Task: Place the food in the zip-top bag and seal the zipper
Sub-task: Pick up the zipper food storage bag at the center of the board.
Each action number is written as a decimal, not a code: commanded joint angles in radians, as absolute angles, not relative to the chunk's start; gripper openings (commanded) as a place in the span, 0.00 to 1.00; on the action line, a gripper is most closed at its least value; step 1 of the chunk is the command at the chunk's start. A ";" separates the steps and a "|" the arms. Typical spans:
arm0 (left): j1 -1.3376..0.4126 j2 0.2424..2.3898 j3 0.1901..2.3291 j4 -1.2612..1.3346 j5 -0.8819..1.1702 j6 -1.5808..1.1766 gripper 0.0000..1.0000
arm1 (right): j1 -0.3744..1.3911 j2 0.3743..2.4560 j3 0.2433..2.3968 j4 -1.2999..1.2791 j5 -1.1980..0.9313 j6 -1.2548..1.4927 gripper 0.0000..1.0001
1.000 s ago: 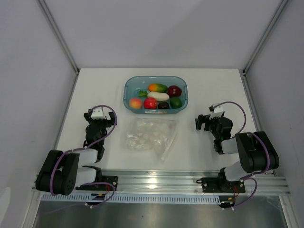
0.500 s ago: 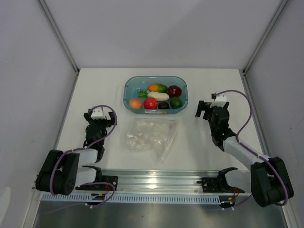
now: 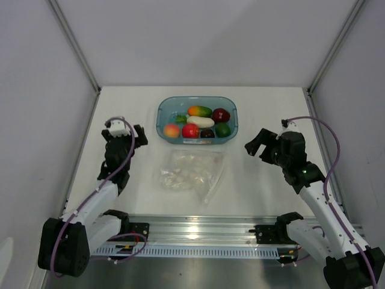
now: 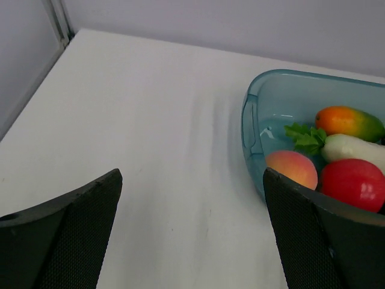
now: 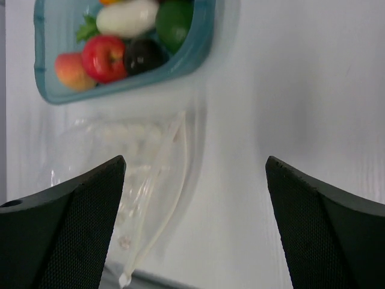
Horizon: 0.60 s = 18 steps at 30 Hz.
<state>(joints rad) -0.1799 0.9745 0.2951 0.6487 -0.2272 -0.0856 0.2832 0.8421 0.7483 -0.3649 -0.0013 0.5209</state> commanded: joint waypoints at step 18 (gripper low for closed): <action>-0.201 0.304 0.597 -0.561 0.138 -0.680 1.00 | 0.270 1.136 0.710 -0.440 -0.546 0.658 0.86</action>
<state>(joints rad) -0.1989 0.3248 0.5549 -0.5159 -0.0051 -0.6563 0.2726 1.0813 0.7017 -0.4744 -0.4839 0.6411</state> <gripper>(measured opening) 0.994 0.876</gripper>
